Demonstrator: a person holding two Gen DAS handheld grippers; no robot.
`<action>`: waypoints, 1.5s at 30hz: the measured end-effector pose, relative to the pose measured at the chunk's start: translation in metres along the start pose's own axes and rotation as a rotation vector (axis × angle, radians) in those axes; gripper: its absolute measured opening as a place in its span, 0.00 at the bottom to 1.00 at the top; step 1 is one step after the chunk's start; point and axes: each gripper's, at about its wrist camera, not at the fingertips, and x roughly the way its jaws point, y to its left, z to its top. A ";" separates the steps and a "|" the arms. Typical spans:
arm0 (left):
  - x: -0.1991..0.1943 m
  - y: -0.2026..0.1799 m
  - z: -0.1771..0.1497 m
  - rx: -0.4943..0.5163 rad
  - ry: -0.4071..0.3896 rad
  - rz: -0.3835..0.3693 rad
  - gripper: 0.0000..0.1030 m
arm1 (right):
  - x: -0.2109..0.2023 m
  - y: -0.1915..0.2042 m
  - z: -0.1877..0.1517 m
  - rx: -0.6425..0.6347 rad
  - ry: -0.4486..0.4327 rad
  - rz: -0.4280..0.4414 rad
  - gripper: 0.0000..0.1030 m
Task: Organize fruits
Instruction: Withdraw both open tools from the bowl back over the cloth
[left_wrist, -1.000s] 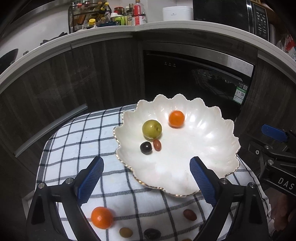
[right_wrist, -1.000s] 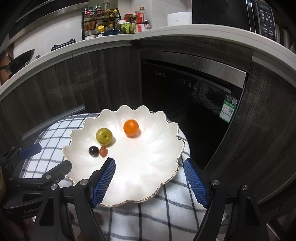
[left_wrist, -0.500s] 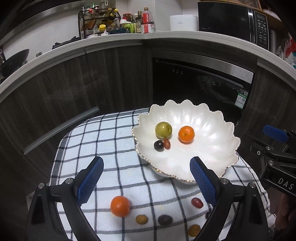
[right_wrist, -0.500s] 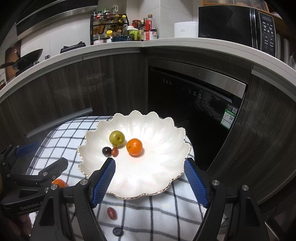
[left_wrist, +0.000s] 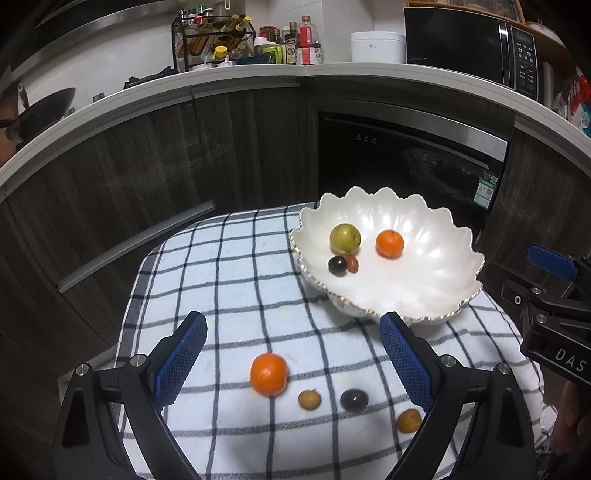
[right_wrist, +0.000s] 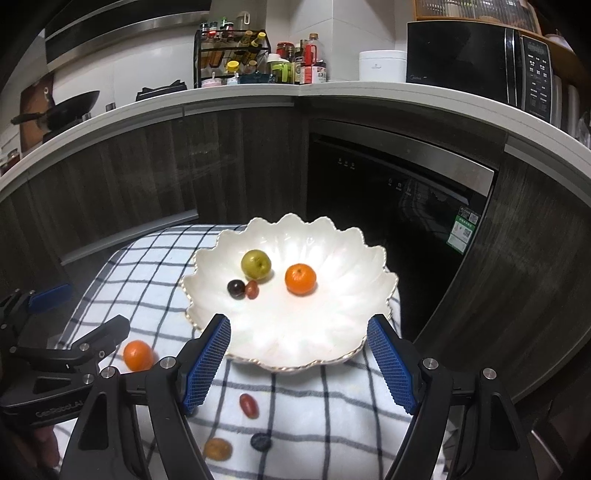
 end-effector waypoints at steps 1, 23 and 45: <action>-0.001 0.001 -0.002 0.001 0.001 0.003 0.93 | 0.000 0.002 -0.002 -0.002 0.002 0.002 0.75; 0.004 0.018 -0.060 0.020 0.061 -0.004 0.88 | 0.003 0.039 -0.050 -0.052 0.068 0.033 0.75; 0.039 0.002 -0.087 0.150 0.085 -0.094 0.68 | 0.024 0.054 -0.096 -0.111 0.156 0.070 0.65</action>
